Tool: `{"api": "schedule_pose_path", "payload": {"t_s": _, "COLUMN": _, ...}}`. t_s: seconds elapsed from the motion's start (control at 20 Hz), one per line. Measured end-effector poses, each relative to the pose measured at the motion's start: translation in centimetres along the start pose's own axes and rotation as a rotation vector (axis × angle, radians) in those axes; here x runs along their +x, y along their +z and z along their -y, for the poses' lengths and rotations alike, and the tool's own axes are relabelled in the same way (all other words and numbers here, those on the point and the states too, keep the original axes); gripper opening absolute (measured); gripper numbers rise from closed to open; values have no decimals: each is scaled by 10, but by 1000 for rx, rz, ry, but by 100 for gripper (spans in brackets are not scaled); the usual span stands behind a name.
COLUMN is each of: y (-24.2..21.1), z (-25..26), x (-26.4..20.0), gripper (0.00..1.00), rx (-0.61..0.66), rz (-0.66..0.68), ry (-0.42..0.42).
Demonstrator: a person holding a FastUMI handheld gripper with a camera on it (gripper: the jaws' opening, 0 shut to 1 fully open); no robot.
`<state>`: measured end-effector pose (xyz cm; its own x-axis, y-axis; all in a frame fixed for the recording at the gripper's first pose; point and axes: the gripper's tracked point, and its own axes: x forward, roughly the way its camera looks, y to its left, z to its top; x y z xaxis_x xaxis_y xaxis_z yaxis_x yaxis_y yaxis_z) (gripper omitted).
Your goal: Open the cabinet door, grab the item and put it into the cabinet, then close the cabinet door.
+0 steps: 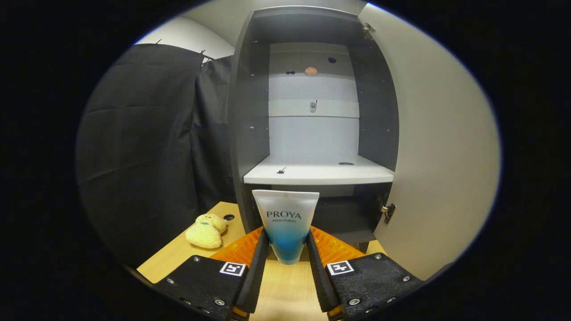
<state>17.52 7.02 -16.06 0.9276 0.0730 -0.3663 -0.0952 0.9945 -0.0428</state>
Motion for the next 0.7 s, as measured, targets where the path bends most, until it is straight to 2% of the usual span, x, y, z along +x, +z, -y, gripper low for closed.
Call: {"api": "schedule_pose_path", "payload": {"t_s": 0.7, "y": 127, "z": 22, "x": 88, "gripper": 52, "rx": 46, "rz": 49, "ry": 31}}
